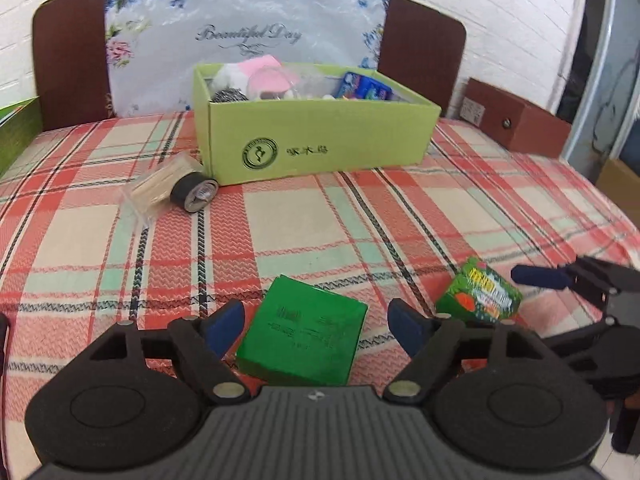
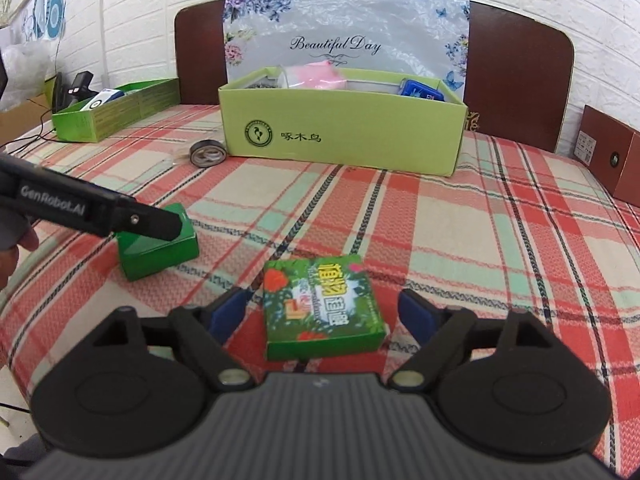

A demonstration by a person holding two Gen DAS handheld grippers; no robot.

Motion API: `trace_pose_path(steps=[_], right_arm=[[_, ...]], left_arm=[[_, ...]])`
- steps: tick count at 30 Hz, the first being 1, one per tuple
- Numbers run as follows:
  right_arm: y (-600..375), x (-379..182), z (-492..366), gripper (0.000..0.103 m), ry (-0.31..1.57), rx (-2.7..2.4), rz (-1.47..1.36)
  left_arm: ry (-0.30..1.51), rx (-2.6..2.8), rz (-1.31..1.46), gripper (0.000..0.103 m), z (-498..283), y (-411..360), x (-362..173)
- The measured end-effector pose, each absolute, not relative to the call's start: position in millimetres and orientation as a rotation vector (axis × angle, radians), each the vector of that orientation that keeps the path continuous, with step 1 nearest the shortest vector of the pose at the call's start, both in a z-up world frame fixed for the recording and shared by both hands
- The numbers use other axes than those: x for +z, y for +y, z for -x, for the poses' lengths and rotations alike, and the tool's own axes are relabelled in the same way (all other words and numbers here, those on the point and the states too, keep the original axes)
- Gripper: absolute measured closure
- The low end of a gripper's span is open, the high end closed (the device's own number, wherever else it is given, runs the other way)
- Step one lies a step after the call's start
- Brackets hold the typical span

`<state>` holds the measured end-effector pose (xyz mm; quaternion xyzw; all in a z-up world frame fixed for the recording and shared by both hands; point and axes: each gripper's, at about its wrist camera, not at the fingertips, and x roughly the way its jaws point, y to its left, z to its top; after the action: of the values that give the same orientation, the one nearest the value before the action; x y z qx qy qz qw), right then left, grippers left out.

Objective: Organize objects
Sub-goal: 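Grasp the plain green box with the left tool while the right tool grasps the printed green candy box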

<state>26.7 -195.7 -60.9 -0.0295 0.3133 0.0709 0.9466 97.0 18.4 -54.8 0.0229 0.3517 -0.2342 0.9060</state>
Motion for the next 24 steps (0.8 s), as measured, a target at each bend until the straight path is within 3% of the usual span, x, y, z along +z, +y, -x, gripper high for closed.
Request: trace_pose_path(steps=[4,5,6,8,9,24], right_arm=[[-194,-63,-31,0.018,0.654,0.128,0.060],[-193,-63,-31,0.018,0.656,0.125,0.062],[-191,-64,-31,0.019,0.657,0.122,0.066],[-189,-67,-30,0.027,0.663,0.107,0.075],[-189,-68,-30,0.038,0.674,0.106,0.074],[-193,-66,-25,0.036,0.686,0.111,0.060]], left_arm=[[0.753,-0.473,-0.101,0.020,-101,7,-61],[0.756,-0.474,-0.112,0.032,-100,5,-62],[0.766,-0.469,-0.123,0.033,-99,2,-62],[0.774,-0.452,-0.130,0.033,-93,-4,-60],[0.783,-0.451,-0.131,0.033,-91,-7,-59],[0.780,-0.474,-0.146,0.034,-79,-17,-62]])
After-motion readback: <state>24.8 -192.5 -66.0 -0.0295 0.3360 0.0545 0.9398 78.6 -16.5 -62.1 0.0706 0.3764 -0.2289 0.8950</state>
